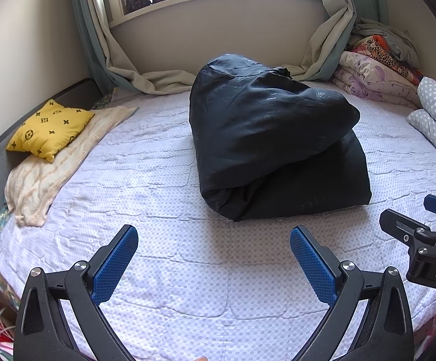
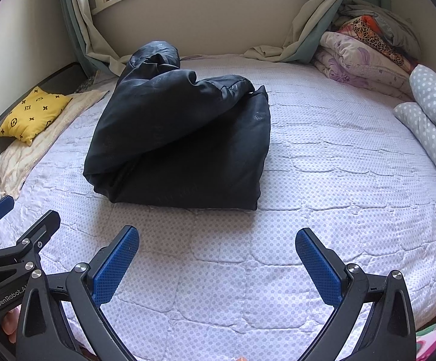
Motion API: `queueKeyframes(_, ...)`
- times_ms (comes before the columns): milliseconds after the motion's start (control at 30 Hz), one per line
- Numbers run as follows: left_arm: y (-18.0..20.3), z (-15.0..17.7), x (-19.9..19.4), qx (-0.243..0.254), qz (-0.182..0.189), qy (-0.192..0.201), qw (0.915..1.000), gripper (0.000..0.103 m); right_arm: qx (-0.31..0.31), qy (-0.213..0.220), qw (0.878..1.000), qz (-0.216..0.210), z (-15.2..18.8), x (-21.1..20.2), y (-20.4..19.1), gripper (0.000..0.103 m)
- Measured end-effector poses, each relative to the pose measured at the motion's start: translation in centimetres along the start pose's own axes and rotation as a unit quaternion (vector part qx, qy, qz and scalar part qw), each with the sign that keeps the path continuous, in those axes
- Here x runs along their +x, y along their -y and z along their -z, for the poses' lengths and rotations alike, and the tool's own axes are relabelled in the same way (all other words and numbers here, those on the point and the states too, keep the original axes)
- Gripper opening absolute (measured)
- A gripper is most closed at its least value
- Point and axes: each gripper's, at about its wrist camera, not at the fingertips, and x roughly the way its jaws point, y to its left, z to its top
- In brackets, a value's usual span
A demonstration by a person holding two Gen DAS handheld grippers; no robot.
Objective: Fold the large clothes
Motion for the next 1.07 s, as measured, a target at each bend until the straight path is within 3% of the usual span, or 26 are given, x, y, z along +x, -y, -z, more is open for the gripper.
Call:
queueKeyframes(600, 0.71, 0.18, -0.38, 0.010, 0.015, 0.004, 0.9998, 0.103, 0.001, 0.000, 1.000, 0.000, 0.01, 0.00, -0.01, 0.103)
queueKeyframes(900, 0.56, 0.20, -0.26, -0.011, 0.077, -0.012, 0.9969, 0.103, 0.000, -0.003, 1.000, -0.002, 0.29, 0.13, -0.09, 0.103)
queueKeyframes(1067, 0.98, 0.39, -0.59, -0.001, 0.057, -0.002, 0.9984, 0.103, 0.006, -0.005, 1.000, -0.004, 0.26, 0.17, 0.09, 0.103)
